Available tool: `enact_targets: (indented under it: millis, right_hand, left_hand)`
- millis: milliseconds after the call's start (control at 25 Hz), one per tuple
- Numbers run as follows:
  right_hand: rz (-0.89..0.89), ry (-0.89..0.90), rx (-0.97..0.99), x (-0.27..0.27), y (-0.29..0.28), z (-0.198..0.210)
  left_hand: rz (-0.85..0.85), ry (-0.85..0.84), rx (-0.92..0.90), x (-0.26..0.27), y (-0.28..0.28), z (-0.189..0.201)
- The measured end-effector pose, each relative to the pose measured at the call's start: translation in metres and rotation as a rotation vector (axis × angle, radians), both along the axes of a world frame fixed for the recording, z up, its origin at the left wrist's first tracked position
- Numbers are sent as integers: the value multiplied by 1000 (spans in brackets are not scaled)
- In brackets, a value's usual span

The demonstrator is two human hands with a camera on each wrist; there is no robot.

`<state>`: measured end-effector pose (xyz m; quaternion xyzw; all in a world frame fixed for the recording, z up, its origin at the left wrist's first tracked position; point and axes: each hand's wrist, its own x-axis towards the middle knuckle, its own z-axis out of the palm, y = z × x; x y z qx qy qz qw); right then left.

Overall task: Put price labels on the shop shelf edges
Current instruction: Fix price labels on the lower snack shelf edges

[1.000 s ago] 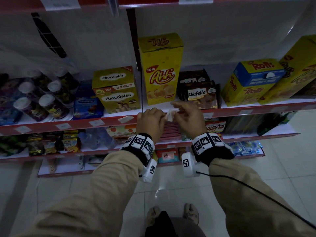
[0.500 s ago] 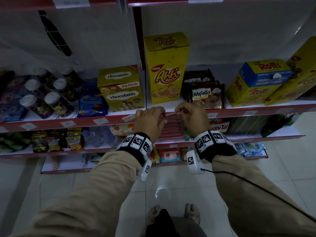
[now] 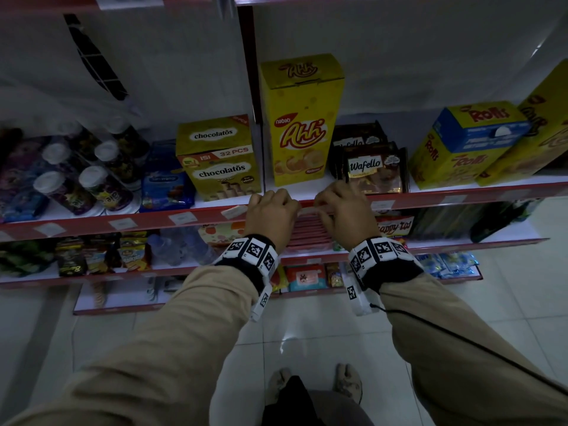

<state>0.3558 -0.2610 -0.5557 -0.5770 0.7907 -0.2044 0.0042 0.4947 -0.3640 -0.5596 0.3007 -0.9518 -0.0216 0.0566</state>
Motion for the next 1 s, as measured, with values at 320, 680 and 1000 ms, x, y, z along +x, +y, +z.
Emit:
enact_targets:
  millis: [320, 680, 1000]
  right_hand:
    - [6, 149, 155, 2, -1, 1]
    - [-3, 154, 181, 2, 1, 0]
    - [12, 160, 196, -2, 6, 5]
  left_hand:
    - [-30, 73, -42, 2, -1, -5]
    - [-19, 100, -94, 2, 1, -9]
    - [29, 136, -90, 8, 2, 0]
